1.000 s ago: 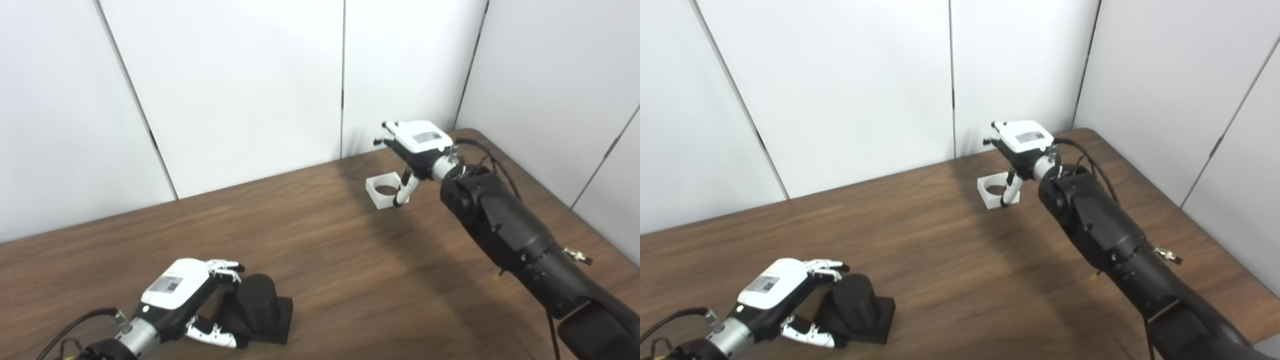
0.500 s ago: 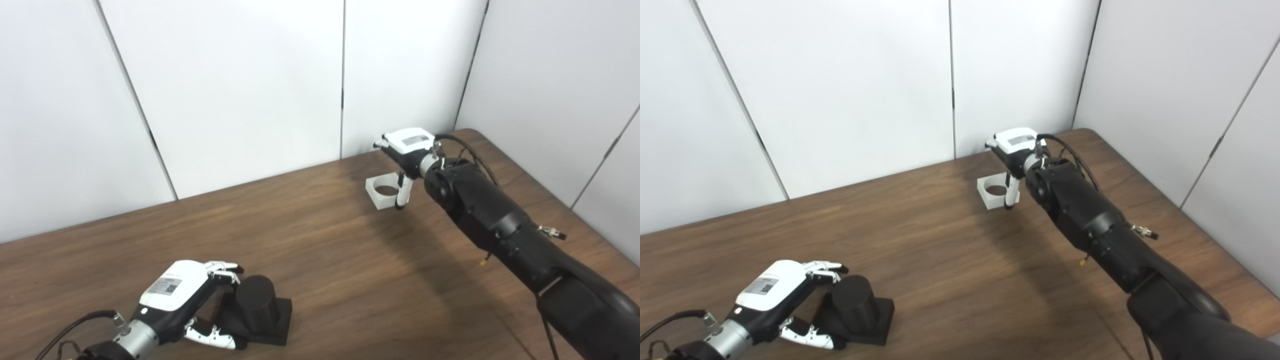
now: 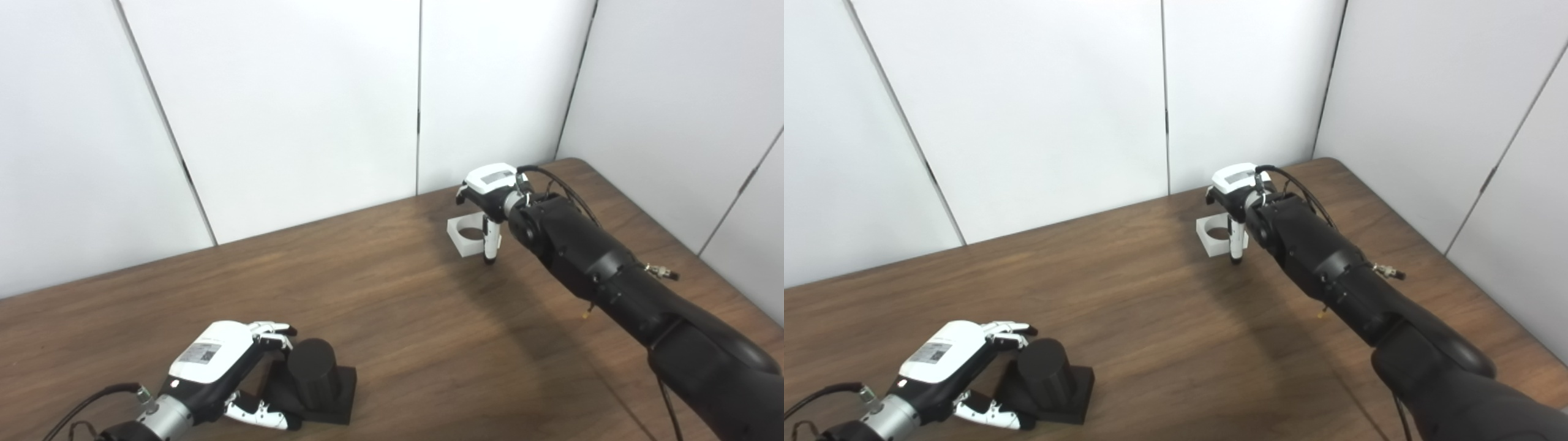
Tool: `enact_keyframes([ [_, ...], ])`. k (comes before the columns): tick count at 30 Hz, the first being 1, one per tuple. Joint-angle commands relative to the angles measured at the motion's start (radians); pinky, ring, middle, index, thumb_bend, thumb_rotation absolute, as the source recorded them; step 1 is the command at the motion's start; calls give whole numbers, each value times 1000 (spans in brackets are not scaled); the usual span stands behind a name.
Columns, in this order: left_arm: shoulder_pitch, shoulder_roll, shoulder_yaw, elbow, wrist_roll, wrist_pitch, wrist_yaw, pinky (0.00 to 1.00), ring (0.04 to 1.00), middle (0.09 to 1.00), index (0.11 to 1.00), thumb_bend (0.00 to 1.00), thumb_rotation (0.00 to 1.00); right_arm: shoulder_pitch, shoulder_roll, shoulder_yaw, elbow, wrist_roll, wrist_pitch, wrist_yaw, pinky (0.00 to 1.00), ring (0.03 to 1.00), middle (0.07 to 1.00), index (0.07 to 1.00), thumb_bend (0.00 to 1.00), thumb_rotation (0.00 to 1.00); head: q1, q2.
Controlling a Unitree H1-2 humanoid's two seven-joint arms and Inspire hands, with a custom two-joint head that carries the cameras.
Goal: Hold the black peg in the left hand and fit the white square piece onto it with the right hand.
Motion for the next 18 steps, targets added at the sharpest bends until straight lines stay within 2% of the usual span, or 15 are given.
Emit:
enact_keyframes([
  [1,30,39,-19,17,41,0,-54,792,854,843,489,523,57,-40,-13,7,-2,-7,-2,-3,887,945,954,804,901,151,-1,1],
  [8,31,44,-17,3,44,10,-59,789,851,840,489,523,57,-57,-21,42,43,-12,-15,9,878,921,909,701,855,176,7,9],
  [18,34,44,-13,-6,30,26,-77,814,864,846,490,523,58,-97,-15,100,149,-15,-6,52,867,900,872,672,769,211,21,21],
])
